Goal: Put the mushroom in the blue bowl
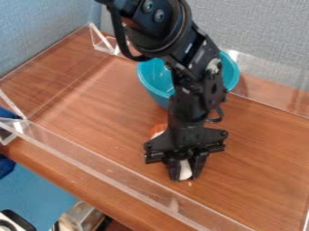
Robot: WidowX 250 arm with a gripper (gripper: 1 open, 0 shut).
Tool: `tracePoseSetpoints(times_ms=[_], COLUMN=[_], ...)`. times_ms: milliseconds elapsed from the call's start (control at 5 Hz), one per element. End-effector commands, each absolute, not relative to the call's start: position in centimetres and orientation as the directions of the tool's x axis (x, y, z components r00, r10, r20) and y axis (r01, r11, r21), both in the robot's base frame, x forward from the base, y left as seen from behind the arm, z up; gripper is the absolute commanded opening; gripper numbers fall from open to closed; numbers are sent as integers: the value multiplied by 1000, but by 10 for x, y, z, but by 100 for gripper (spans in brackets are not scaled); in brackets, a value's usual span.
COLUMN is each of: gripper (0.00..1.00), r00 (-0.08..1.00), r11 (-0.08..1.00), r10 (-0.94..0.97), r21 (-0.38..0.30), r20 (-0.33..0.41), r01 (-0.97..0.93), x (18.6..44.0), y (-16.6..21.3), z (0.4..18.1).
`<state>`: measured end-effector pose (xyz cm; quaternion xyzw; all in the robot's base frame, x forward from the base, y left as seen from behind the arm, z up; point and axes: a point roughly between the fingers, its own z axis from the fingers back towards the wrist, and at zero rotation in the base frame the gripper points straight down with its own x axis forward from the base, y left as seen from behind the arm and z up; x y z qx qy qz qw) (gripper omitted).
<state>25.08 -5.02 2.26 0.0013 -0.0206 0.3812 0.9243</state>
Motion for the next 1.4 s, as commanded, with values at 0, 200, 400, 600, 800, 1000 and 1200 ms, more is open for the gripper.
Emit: tracePoseSetpoints(times_ms=[0,200,400,600,800,1000,1200], gripper=[0,0,0,0,0,0,0], r00=[703,695,688,677,667,660,656], r11=[706,698,692,682,672,666,662], r10=[708,715,721,729,738,743,746], r21=[-38,-36,-33,-30,-26,-22,-18], r20=[70,79,88,96,103,111,117], r01=[-707,-715,-721,-730,-740,-746,-749], x=[257,258,258,257,257,256,255], y=[-50,-49,-48,-47,-46,-46,-47], z=[31,31,32,32,32,32,32])
